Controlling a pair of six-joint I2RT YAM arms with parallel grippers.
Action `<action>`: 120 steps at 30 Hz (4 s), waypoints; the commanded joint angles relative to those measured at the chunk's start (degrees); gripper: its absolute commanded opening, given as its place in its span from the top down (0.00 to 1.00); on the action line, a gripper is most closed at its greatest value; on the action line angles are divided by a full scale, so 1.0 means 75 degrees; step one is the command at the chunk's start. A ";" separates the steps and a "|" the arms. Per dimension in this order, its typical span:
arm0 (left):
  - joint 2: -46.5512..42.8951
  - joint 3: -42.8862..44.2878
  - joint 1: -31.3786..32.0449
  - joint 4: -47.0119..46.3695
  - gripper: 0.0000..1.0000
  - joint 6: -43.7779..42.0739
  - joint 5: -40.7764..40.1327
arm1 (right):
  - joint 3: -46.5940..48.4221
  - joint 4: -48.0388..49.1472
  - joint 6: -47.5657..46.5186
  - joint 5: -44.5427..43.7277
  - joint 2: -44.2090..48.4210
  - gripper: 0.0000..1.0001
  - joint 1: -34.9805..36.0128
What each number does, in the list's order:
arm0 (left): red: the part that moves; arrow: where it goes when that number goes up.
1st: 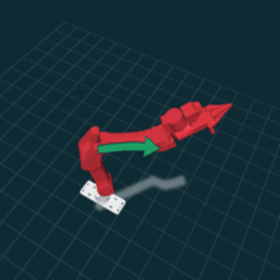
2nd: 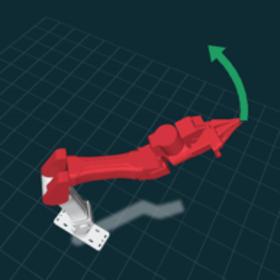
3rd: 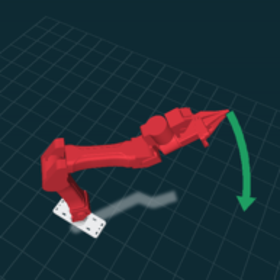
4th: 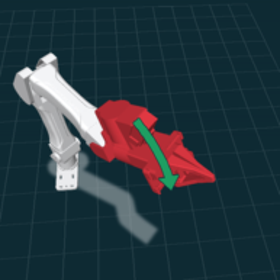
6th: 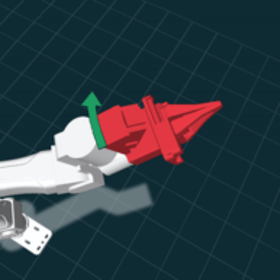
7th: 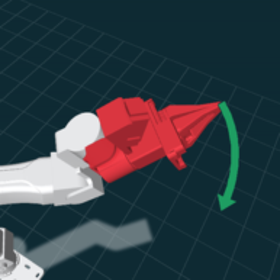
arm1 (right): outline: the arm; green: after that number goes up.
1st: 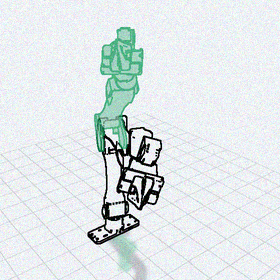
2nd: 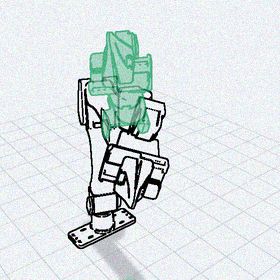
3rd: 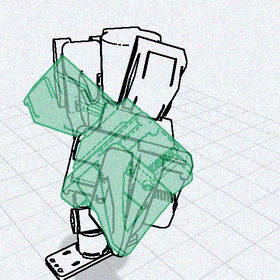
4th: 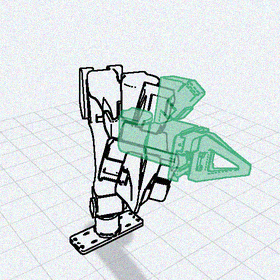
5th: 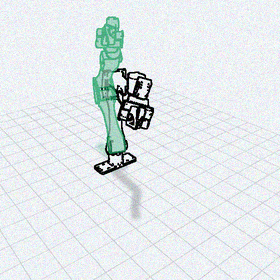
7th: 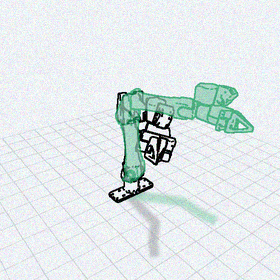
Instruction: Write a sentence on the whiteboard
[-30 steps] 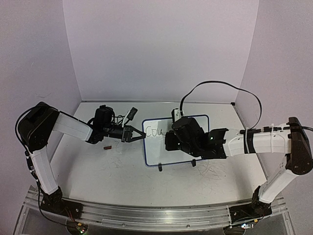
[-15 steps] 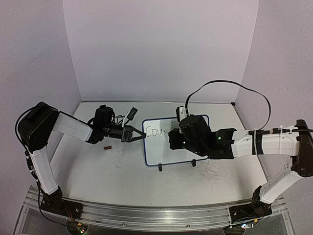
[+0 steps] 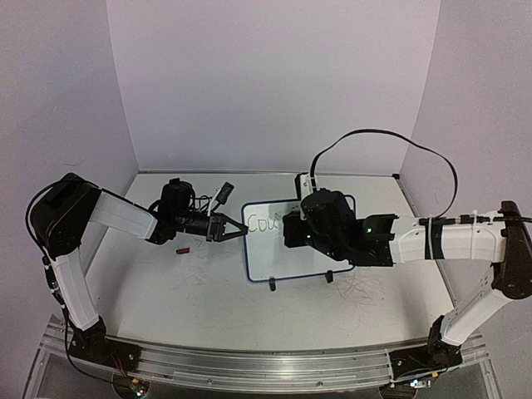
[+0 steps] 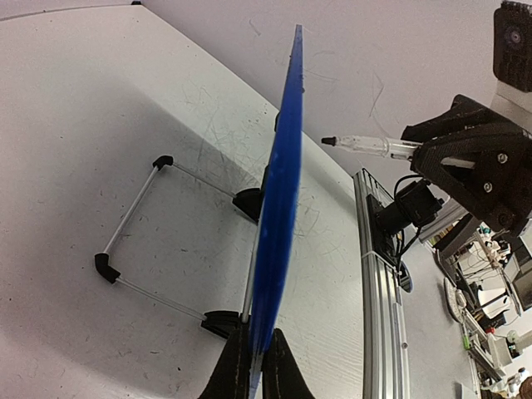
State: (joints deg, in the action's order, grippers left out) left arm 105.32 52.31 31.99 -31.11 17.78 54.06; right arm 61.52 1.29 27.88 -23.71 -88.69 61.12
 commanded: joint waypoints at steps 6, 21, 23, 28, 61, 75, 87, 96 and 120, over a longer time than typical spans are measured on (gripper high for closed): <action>-0.0231 -0.0031 0.0047 0.0083 1.00 0.0090 0.0272 | 0.0211 -0.0073 0.0064 -0.0246 -0.0125 1.00 -0.0041; -0.0203 -0.0013 0.0047 0.0093 1.00 0.0078 0.0277 | 0.0399 -0.0114 0.0032 -0.0291 -0.0328 1.00 -0.0091; -0.0203 -0.0014 0.0047 0.0093 1.00 0.0078 0.0268 | 0.0409 -0.0114 0.0016 -0.0314 -0.0329 1.00 -0.0094; -0.0210 -0.0003 0.0047 0.0099 1.00 0.0078 0.0273 | 0.0486 -0.0119 -0.0021 -0.0368 -0.0400 1.00 -0.0100; -0.0187 -0.0003 0.0047 0.0105 1.00 0.0067 0.0283 | -0.0186 -0.0777 0.0852 -0.0249 -0.0141 1.00 -0.0094; -0.0182 -0.0023 0.0058 0.0105 1.00 0.0069 0.0286 | -0.0217 -0.0805 0.0951 -0.0160 -0.0219 1.00 -0.0033; -0.0190 -0.0029 0.0059 0.0106 1.00 0.0078 0.0289 | -0.0047 -0.0805 0.0823 -0.0157 -0.0289 1.00 -0.0034; -0.0191 -0.0025 0.0058 0.0106 1.00 0.0076 0.0282 | -0.0232 -0.0805 0.0982 -0.0093 -0.0237 1.00 -0.0033; -0.0203 -0.0026 0.0057 0.0135 1.00 0.0077 0.0289 | 0.0338 -0.0642 0.0419 -0.0374 -0.0333 1.00 -0.0189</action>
State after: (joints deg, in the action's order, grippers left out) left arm 105.32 52.31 32.08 -31.07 17.78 53.87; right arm 61.60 -3.88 32.32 -24.38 -90.74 60.75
